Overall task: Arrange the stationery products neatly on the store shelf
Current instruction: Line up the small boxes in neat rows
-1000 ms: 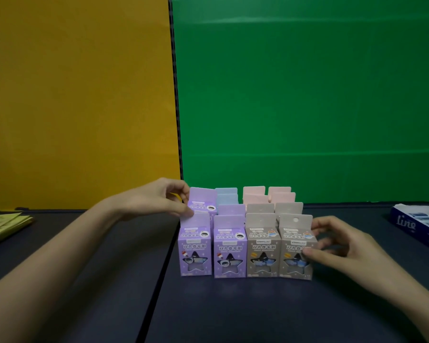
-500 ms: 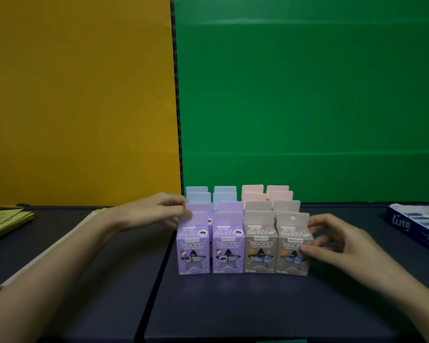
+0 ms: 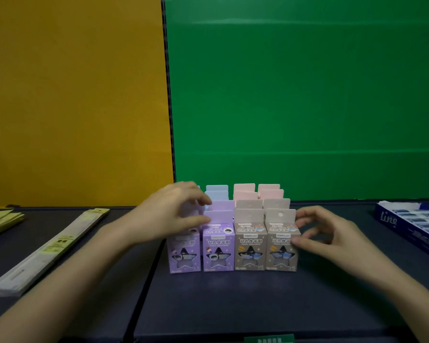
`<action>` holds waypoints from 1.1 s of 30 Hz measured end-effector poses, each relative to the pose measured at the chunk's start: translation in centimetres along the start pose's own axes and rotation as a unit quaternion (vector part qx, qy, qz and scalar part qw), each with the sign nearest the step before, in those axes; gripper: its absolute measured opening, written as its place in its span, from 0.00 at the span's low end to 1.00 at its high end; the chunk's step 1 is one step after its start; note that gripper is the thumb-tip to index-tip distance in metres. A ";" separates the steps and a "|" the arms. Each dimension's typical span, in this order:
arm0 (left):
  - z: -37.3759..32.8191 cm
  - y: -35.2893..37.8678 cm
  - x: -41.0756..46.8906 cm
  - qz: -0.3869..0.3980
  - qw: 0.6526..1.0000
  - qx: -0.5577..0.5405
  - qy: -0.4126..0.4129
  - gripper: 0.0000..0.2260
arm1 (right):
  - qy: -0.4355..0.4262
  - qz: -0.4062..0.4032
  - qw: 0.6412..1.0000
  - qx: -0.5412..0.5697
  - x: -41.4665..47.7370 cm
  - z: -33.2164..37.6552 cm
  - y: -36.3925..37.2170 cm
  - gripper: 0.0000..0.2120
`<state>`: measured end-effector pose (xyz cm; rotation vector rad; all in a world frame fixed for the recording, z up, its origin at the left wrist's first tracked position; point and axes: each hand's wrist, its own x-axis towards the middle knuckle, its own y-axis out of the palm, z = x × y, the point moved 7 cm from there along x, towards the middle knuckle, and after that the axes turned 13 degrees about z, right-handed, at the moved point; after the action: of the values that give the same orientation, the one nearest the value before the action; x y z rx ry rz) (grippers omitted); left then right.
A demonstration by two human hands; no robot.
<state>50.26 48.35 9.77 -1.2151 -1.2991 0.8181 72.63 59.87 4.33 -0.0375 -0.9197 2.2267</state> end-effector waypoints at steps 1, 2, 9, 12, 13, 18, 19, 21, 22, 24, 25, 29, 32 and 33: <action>-0.5 0.5 0.4 0.001 1.000 0.016 0.000 0.16 | -0.003 0.003 1.000 0.003 0.0 0.0 0.0 0.17; -0.8 0.9 0.8 0.000 1.000 0.031 -0.004 0.16 | -0.007 0.006 1.000 0.007 0.1 0.0 0.0 0.16; -1.1 1.3 1.9 -0.031 0.999 0.017 -0.019 0.11 | -0.016 0.023 1.000 -0.007 0.5 -0.2 -0.6 0.16; -1.0 1.4 1.9 -0.036 0.999 0.006 -0.029 0.10 | -0.018 0.023 1.000 -0.010 0.7 -0.4 -0.7 0.16; -1.0 1.4 2.0 -0.036 0.999 0.001 -0.031 0.10 | -0.019 0.023 0.999 -0.011 0.7 -0.4 -0.7 0.16; -0.7 1.6 2.1 -0.037 0.998 -0.014 -0.038 0.09 | -0.022 0.017 1.000 -0.014 0.7 -0.5 -1.0 0.16; -0.8 1.7 2.2 -0.039 0.998 -0.015 -0.038 0.09 | -0.021 0.015 1.000 -0.016 0.7 -0.6 -1.1 0.16; -0.9 1.8 2.4 -0.040 0.998 -0.014 -0.039 0.09 | -0.020 0.010 1.000 -0.020 0.7 -0.6 -1.2 0.16; -0.9 1.8 2.4 -0.040 0.998 -0.013 -0.040 0.09 | -0.020 0.008 1.000 -0.020 0.7 -0.6 -1.2 0.17; -0.9 1.7 2.3 -0.045 0.998 -0.015 -0.037 0.10 | -0.022 0.006 1.000 -0.019 0.7 -0.6 -1.2 0.17; -0.8 1.5 2.0 -0.055 0.998 -0.016 -0.034 0.12 | -0.024 0.005 1.000 -0.020 0.7 -0.6 -1.2 0.16; 0.1 0.1 -1.0 -0.135 0.990 -0.029 -0.038 0.21 | -0.018 0.005 1.000 -0.008 0.5 -0.7 -0.9 0.17; 1.7 0.0 -4.6 -0.176 0.980 -0.061 -0.074 0.23 | -0.007 0.009 1.000 0.001 0.4 -1.3 -0.6 0.18; 2.6 0.3 -5.7 -0.175 0.976 -0.086 -0.100 0.23 | -0.003 0.009 1.000 0.001 0.3 -1.5 -0.5 0.18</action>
<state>46.94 43.48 7.64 -1.0114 -1.7192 0.5904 73.08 61.21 3.62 -0.0372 -0.9249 2.2445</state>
